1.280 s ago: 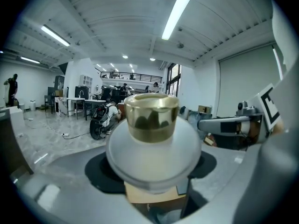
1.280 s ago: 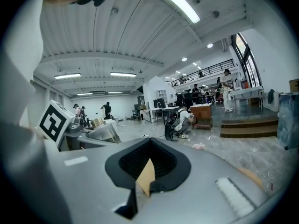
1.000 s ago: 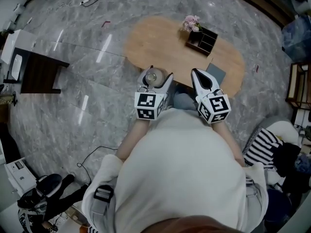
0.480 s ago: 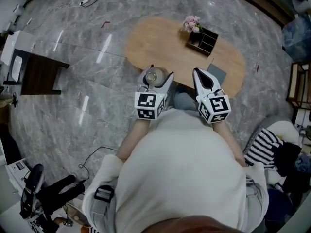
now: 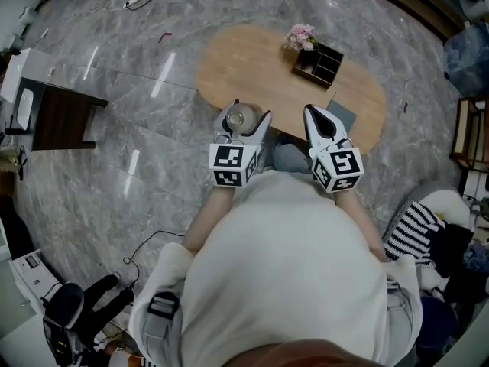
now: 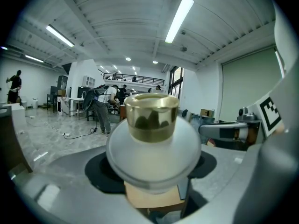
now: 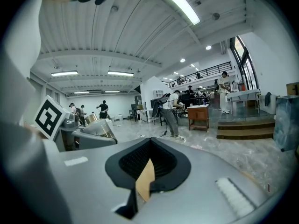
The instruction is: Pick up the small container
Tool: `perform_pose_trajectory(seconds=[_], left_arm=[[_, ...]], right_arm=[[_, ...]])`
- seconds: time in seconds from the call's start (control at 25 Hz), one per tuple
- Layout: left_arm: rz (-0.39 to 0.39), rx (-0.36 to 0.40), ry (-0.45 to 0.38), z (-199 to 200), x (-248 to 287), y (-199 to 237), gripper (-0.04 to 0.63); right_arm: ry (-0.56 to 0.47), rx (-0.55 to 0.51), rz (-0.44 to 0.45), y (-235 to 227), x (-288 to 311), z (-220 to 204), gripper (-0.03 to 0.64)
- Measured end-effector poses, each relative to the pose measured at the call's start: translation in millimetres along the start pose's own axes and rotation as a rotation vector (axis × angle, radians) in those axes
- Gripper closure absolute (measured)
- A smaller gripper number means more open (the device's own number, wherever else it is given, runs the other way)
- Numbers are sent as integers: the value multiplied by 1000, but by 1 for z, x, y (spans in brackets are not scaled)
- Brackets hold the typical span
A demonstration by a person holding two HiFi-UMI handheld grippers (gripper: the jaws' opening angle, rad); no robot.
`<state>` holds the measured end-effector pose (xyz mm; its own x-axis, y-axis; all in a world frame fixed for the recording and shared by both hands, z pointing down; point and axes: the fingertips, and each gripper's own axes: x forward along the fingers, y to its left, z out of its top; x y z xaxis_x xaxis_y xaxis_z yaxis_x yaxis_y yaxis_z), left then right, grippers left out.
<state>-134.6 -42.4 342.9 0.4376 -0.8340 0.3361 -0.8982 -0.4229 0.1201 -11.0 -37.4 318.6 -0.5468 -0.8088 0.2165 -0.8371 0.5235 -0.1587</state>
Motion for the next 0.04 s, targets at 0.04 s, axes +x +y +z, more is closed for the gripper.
perform_pose_trajectory(seconds=[0.04], left_arm=[[1, 0, 0, 0, 1, 1, 249]], right_arm=[[0, 0, -1, -1, 1, 0, 620]])
